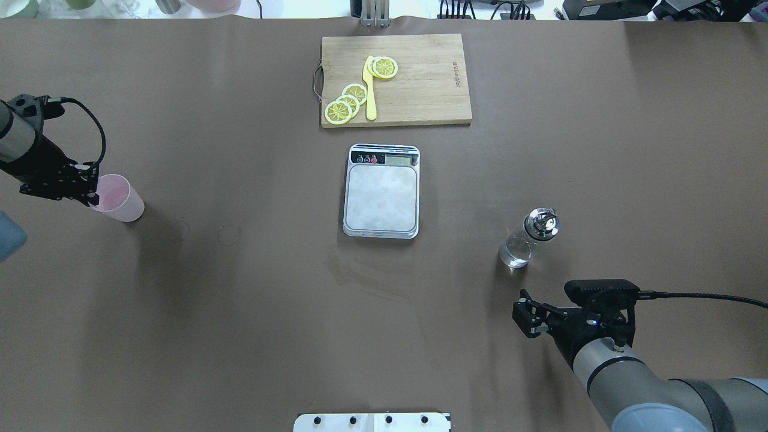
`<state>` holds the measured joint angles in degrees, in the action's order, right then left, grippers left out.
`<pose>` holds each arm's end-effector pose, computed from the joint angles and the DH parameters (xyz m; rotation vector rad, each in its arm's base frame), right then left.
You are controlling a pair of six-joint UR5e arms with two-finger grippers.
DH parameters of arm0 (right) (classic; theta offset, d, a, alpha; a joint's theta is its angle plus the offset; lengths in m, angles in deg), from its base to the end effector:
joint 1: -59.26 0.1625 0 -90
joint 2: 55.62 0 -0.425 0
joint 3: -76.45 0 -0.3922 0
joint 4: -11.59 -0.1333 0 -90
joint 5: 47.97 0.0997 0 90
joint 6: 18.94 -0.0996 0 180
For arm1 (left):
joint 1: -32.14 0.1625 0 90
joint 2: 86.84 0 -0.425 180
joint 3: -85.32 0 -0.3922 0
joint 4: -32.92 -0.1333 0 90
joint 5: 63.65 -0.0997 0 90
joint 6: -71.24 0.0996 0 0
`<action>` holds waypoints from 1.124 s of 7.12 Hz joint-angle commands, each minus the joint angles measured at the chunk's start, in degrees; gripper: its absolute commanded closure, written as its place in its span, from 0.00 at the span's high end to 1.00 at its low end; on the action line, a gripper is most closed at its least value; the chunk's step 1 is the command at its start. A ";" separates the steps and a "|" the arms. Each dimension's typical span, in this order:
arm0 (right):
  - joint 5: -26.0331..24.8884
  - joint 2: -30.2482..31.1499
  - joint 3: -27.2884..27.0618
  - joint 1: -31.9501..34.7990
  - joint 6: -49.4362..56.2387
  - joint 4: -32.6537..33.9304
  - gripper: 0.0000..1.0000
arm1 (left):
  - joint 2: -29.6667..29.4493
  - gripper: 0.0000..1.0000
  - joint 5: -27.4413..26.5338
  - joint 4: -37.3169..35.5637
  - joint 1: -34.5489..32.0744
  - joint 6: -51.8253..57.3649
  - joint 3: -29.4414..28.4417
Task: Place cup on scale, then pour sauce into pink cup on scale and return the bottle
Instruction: 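Close the left gripper on the pink cup while the right gripper approaches the glass bottle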
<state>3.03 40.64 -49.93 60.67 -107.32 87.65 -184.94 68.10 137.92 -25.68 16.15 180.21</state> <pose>-0.4134 -0.2062 0.3744 0.6655 -0.7211 0.2581 0.2442 -0.5138 0.5139 -0.1550 0.8389 -0.1974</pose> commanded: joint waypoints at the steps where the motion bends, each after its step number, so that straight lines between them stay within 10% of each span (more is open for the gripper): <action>1: -2.04 -0.02 1.75 -0.44 2.06 -0.64 1.00 | -0.96 0.17 0.00 1.35 0.07 -1.34 -1.46; 2: -3.87 -0.02 1.84 -0.18 2.51 -0.82 1.00 | -0.96 0.00 0.08 1.35 -0.02 -1.25 -1.11; 6: -7.32 -5.35 10.96 2.72 11.08 -13.88 1.00 | -2.70 0.00 0.87 -3.37 -0.02 -6.65 6.07; 8: -7.14 -5.91 11.16 3.51 12.00 -15.14 1.00 | -14.08 0.00 0.70 -17.45 1.81 -13.18 6.63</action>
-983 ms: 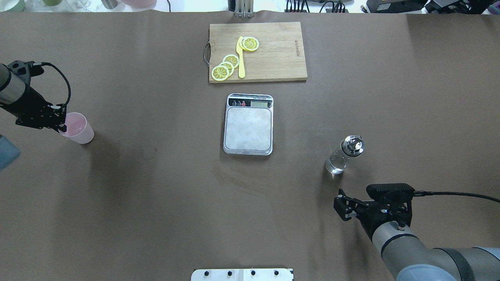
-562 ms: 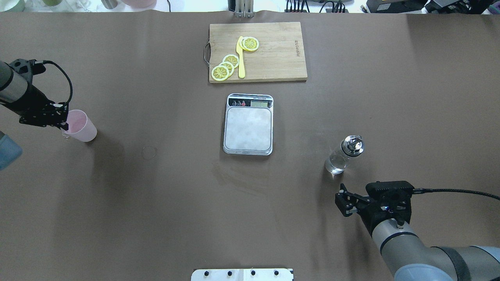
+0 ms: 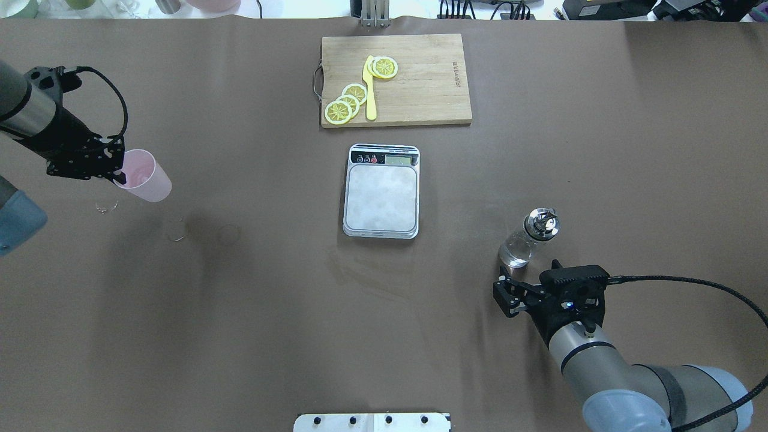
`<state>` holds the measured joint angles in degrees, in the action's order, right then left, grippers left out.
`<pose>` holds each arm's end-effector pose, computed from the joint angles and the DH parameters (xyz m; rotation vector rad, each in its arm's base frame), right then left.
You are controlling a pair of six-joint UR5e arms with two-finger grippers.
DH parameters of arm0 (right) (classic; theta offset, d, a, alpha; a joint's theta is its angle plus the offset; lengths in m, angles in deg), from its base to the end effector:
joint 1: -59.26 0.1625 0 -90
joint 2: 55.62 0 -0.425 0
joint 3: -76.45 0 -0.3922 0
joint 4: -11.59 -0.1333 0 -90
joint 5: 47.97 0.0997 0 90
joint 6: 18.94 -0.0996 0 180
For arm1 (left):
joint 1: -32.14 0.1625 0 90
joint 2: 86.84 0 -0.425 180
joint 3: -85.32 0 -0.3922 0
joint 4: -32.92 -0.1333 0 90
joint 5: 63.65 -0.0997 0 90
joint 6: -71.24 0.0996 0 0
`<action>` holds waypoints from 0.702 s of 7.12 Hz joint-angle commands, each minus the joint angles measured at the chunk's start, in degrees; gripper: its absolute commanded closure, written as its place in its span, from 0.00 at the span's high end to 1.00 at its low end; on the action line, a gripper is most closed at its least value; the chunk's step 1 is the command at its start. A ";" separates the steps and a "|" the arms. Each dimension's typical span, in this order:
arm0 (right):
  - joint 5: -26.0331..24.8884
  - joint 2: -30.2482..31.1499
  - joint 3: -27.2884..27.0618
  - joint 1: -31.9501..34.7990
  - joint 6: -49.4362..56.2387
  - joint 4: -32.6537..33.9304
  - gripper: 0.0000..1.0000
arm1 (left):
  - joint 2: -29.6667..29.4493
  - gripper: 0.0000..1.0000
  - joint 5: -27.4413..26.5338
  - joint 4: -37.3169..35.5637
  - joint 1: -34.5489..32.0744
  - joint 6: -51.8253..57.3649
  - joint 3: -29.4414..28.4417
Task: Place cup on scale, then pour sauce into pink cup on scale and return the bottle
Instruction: 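Carry the pink cup onto the scale while the right gripper grasps the bottle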
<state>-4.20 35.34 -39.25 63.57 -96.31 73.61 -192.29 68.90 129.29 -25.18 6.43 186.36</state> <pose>-0.4476 -0.2395 0.3857 0.8644 -0.7458 0.2416 0.2619 -0.5304 0.4047 -0.1826 0.8889 -0.3091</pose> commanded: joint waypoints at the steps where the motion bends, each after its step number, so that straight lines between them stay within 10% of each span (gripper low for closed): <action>1: 0.08 -0.43 0.57 1.04 1.17 -1.10 1.00 | -13.40 0.00 -0.36 -17.10 3.07 -4.62 -0.13; 5: 0.17 0.18 2.41 2.62 1.43 -1.02 1.00 | -29.25 0.00 -2.30 -18.86 8.80 -19.90 -8.97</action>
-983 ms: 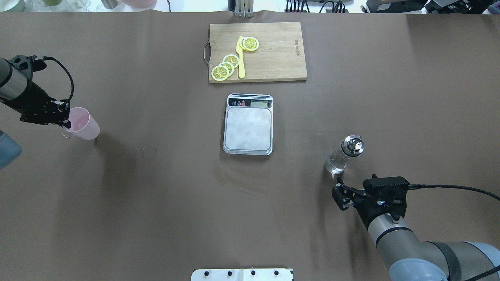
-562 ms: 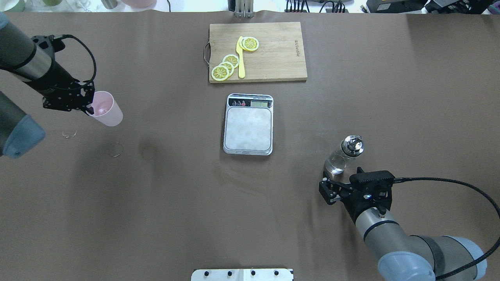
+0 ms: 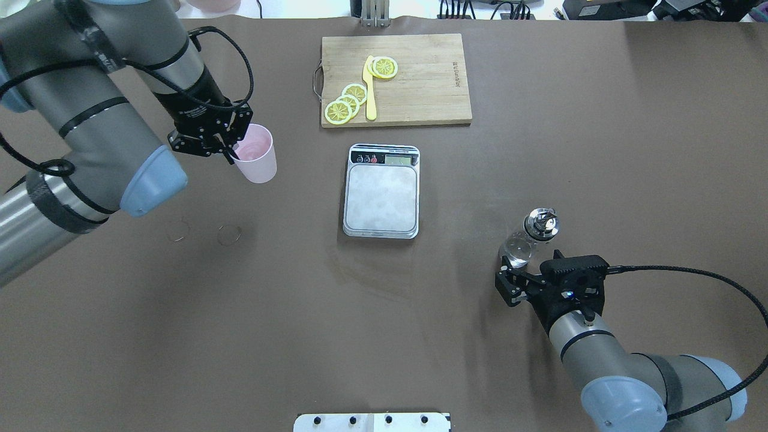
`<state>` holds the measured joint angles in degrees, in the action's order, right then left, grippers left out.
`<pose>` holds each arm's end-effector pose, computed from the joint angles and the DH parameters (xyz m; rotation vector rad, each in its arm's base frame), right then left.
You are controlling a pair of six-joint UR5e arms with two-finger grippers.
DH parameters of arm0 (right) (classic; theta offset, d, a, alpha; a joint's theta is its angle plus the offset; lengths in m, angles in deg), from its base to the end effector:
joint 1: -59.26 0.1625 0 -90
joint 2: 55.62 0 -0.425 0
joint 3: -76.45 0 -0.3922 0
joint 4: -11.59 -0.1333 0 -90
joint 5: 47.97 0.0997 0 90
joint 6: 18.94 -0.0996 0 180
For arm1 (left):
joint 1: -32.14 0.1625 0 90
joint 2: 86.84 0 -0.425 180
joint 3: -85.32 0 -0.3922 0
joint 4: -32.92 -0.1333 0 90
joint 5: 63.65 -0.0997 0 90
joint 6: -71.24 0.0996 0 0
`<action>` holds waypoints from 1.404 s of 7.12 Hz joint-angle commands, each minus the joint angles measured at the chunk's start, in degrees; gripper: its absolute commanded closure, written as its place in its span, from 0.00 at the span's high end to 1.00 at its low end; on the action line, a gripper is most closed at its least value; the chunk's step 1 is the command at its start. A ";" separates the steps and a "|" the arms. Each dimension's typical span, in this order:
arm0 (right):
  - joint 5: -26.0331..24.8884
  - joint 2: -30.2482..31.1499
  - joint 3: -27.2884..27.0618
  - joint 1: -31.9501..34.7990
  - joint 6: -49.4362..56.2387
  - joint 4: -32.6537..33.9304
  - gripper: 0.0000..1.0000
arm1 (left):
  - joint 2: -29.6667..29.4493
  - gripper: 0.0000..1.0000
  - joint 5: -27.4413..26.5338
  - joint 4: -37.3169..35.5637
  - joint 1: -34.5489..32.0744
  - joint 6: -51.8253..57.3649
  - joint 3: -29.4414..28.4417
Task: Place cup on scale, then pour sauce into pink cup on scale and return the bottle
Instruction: 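Carry the pink cup onto the scale while the right gripper grasps the bottle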
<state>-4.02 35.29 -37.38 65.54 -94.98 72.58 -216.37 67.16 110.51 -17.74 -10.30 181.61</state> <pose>-0.4451 -0.2552 0.3988 0.8824 -0.7087 0.2443 0.3787 -0.5552 0.2171 -0.3346 0.8309 -0.4670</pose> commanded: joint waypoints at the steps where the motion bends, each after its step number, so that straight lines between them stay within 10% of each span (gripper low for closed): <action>1: -0.09 0.23 0.89 1.36 0.71 -0.08 1.00 | -9.48 0.00 -0.48 0.45 1.54 -5.02 -8.62; 10: -0.18 -4.15 7.22 3.65 5.79 -8.77 1.00 | -18.40 0.00 -8.03 13.02 10.77 -16.47 -20.97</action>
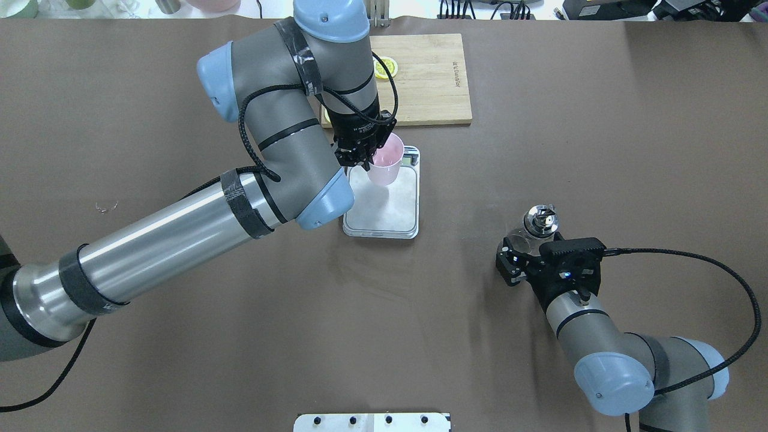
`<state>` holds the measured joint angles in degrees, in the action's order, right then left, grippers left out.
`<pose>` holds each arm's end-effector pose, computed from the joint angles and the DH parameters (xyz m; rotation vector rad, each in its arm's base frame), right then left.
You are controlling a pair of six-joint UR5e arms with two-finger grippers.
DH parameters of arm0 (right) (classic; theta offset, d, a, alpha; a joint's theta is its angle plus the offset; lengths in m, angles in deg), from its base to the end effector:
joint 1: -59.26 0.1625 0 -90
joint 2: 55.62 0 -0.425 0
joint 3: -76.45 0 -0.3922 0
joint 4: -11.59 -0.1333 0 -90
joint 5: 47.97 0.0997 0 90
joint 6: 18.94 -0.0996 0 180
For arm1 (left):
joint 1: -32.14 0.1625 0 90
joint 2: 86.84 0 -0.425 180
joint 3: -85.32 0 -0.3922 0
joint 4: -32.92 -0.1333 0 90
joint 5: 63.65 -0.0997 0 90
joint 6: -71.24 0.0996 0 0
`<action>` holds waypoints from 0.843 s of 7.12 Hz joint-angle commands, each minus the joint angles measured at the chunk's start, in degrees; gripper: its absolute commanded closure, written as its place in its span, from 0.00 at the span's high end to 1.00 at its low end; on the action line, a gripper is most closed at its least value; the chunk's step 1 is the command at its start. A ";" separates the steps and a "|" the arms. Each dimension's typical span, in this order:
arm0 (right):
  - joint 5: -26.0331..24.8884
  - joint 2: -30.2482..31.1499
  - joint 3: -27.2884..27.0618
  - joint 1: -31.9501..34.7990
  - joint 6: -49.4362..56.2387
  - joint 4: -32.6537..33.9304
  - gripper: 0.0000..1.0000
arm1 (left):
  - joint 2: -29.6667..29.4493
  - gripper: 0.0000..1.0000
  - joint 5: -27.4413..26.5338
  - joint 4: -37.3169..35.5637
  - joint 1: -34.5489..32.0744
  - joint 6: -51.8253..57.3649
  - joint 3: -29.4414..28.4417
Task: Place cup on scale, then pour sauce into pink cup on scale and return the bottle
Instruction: 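Carry the pink cup onto the scale while the right gripper grasps the bottle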
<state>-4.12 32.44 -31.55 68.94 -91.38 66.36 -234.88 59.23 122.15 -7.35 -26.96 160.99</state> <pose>-0.4551 -0.2857 0.4111 0.9305 -0.7059 0.2657 0.5470 -0.5534 0.1098 -0.3338 0.8591 -0.5588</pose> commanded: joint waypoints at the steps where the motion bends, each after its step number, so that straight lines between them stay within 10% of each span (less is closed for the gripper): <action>1: -0.08 -1.49 1.22 0.25 2.30 -2.65 1.00 | 0.20 0.00 -0.19 1.39 0.63 0.99 -0.34; 4: -0.17 -1.23 1.39 0.51 2.91 -2.56 1.00 | 1.87 0.00 -4.50 3.85 2.57 1.17 0.10; 6: -0.26 -0.70 1.48 0.60 3.09 -2.56 0.98 | 2.66 0.97 -4.24 3.94 2.39 2.22 1.41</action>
<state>-4.34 31.47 -30.13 69.48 -88.41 63.80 -232.65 54.93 126.08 -4.90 -25.32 161.54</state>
